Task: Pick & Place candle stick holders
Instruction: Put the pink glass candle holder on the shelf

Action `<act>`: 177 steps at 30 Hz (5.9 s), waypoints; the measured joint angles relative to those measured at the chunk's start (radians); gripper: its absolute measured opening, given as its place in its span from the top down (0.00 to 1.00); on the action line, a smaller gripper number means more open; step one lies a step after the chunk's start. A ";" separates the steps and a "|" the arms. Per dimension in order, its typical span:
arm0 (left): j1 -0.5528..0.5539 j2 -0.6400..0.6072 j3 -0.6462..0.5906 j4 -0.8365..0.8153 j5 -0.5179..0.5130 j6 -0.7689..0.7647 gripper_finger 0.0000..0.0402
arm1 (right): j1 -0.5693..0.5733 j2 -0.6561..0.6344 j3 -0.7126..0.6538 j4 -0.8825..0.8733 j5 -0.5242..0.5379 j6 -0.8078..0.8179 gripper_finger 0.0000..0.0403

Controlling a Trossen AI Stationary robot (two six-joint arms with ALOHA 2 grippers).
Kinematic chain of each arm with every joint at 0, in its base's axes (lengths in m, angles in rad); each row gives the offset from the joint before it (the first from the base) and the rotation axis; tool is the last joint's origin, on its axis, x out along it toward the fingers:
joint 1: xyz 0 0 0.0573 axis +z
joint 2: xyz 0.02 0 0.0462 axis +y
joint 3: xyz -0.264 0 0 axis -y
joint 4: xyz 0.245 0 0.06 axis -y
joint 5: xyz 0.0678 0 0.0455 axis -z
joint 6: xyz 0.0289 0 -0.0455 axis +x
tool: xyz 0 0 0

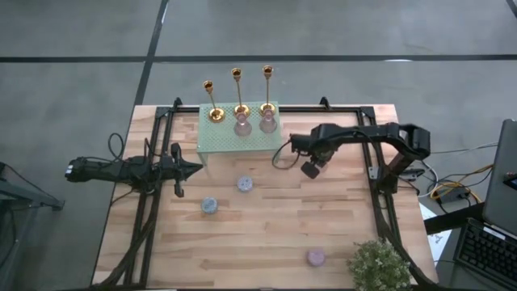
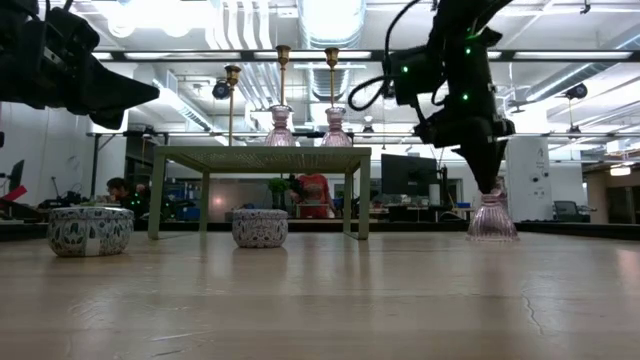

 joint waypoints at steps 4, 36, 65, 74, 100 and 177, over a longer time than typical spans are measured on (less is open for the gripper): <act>0.000 0.000 0.000 0.000 0.000 0.000 0.97 | 0.094 0.000 0.002 0.002 -0.017 0.047 0.91; 0.000 0.000 0.000 0.000 0.000 0.000 0.97 | 0.483 0.160 0.282 0.323 -0.069 -0.090 0.91; 0.000 0.004 0.000 0.001 0.000 0.000 0.97 | 0.481 0.756 1.175 -0.163 -0.034 -0.354 0.91; 0.000 0.004 0.000 0.001 0.000 0.000 0.97 | 0.481 0.758 1.155 -0.148 -0.032 -0.373 0.90; 0.000 0.004 0.000 0.000 0.000 0.000 0.97 | 0.488 0.755 1.142 -0.031 -0.101 -0.402 0.69; 0.000 0.009 0.000 0.000 0.000 0.000 0.97 | 0.605 -0.735 -0.522 1.102 0.308 -0.384 0.98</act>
